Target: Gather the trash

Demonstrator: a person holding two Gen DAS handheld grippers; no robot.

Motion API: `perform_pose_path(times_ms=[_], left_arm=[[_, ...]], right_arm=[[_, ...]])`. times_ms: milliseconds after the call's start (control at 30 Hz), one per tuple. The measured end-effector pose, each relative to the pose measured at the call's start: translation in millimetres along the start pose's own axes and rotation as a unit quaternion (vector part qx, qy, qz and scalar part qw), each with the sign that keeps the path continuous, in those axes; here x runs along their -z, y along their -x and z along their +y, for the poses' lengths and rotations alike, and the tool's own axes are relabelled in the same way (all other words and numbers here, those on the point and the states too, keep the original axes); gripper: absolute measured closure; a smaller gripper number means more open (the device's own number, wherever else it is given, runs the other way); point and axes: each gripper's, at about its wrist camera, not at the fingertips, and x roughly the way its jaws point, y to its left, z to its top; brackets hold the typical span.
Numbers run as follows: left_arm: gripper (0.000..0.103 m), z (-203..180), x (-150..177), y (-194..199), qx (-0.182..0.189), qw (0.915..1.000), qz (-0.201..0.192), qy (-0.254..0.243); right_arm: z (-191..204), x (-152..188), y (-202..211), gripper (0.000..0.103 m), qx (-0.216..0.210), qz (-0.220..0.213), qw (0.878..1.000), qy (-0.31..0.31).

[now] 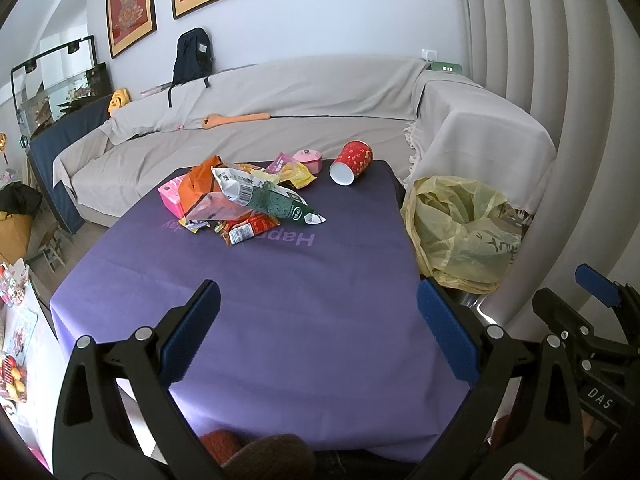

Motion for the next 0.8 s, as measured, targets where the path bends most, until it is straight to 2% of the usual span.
perform_pose_path(times_ms=[800], left_arm=[[0.009,-4.1,1.2,-2.5,0.003,1.0,0.0,-0.002]], right_arm=[[-1.1,1.1,-0.5,0.023,0.002,-0.001,1.0,-0.001]])
